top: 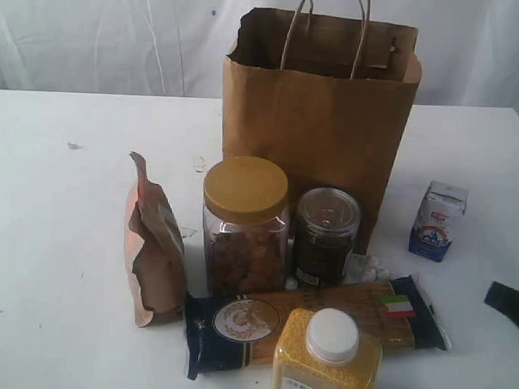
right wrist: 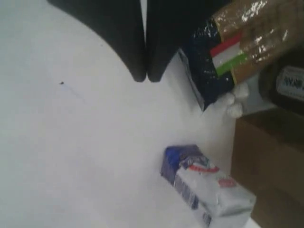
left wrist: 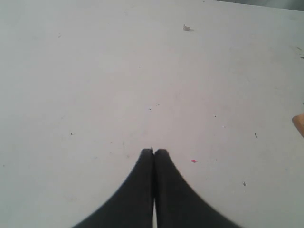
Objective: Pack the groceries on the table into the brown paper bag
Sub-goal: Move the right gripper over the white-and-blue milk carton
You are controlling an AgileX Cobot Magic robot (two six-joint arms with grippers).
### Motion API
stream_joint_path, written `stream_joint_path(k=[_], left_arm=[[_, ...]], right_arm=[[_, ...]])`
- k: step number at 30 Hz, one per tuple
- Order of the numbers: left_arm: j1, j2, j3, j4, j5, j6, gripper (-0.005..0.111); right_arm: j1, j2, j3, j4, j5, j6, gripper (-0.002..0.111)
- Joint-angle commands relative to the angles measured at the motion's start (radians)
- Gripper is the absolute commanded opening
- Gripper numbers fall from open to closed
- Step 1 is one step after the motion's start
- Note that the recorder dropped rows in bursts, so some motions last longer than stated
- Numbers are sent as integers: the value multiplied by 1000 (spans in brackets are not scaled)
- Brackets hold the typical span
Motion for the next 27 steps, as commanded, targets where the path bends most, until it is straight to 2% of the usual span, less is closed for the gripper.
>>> stream_joint_path(k=[1, 9, 14, 18, 20, 23, 27], left_arm=[[-4, -4, 3, 1, -2, 0, 0], [-4, -4, 3, 1, -2, 0, 0], [-4, -4, 3, 1, -2, 0, 0], [-4, -4, 3, 1, -2, 0, 0], [-4, -4, 3, 1, -2, 0, 0], [-4, -4, 3, 1, -2, 0, 0], [-4, -4, 3, 1, -2, 0, 0]], right_arm=[[61, 95, -47, -2, 24, -48, 0], [117, 38, -186, -2, 134, -152, 0], [122, 66, -388, -2, 419, -339, 0], [122, 175, -556, -6, 653, -472, 0], [122, 239, -626, -6, 712, -508, 0], [122, 331, -685, -6, 657, -530, 0], [122, 402, -700, -9, 470, -581, 0]])
